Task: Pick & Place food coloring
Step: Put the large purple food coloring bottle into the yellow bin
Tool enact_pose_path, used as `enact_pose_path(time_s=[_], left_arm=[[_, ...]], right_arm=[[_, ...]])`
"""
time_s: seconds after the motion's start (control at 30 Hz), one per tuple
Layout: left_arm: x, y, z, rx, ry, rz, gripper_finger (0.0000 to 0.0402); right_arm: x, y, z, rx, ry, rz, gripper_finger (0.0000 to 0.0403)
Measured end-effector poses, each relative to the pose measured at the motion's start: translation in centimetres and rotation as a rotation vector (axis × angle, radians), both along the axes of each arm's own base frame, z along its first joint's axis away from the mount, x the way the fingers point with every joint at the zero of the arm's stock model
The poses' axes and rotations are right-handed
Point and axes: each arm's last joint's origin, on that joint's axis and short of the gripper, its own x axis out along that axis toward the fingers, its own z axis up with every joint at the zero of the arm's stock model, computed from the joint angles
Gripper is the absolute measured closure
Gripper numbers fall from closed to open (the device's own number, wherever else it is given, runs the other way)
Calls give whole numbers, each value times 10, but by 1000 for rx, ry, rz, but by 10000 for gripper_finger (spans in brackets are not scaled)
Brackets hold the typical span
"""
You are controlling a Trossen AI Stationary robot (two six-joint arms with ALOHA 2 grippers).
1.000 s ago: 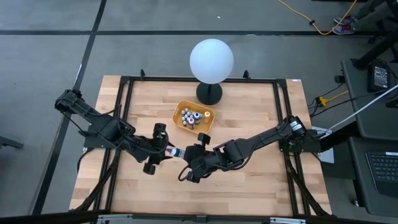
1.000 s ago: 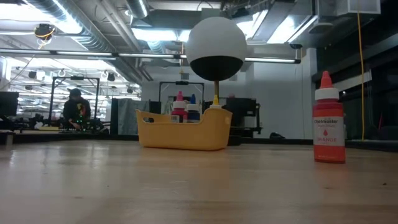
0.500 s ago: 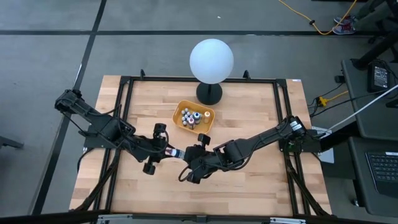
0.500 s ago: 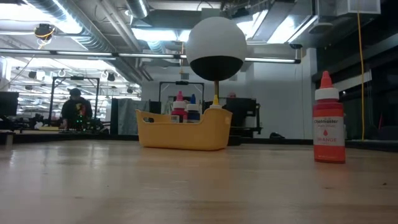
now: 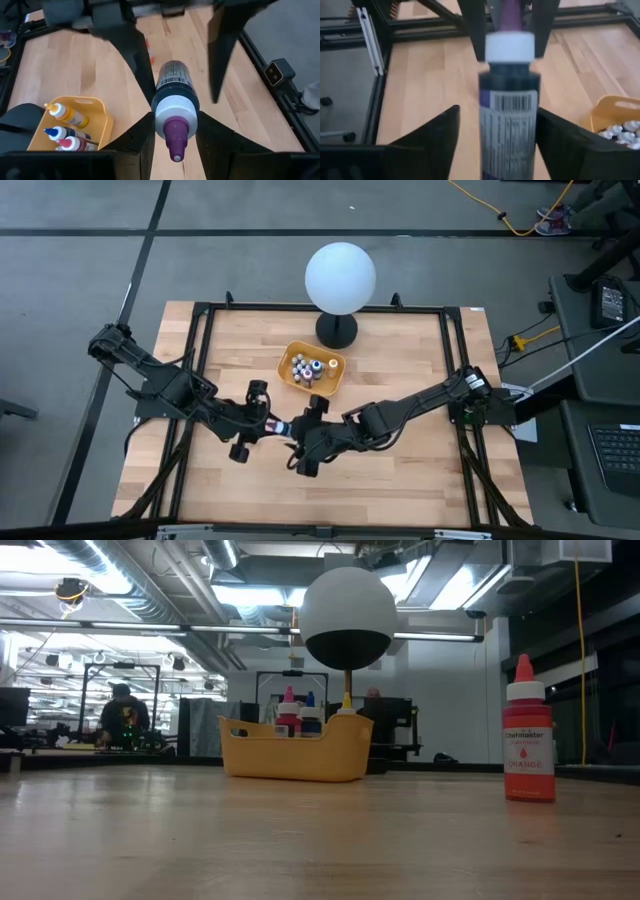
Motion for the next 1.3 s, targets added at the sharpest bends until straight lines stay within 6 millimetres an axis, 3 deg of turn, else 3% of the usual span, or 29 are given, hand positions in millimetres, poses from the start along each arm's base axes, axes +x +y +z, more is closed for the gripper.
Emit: enact_pose_path(time_s=[0.17, 0.37, 0.5, 0.6, 0.7, 0.83, 1.0, 1.13, 1.3], left_arm=[[-1, 9, -4, 19, 54, 52, 287], [1, 22, -8, 11, 105, 120, 283], [6, 32, -8, 2, 107, 152, 288], [11, 42, -9, -18, 126, 170, 287], [23, 52, -10, 3, 183, 188, 286], [47, 63, -10, 48, 262, 201, 287], [77, 80, -7, 95, 292, 222, 283], [101, 96, -10, 120, 337, 258, 287], [126, 114, -13, 128, 416, 310, 285]], right_arm=[[-8, 2, 26, -18, 5, -8, 129], [-50, 21, 57, -260, 84, -94, 141], [-85, 29, 59, -407, 141, -227, 156], [-107, 28, 58, -394, 167, -338, 161], [-122, 24, 62, -420, 136, -312, 161], [-154, -1, 65, -410, 164, -308, 162], [-204, -43, 65, -290, 27, -288, 162], [-240, -72, 53, -132, -97, -123, 162], [-270, -100, 40, 70, -306, 183, 162]])
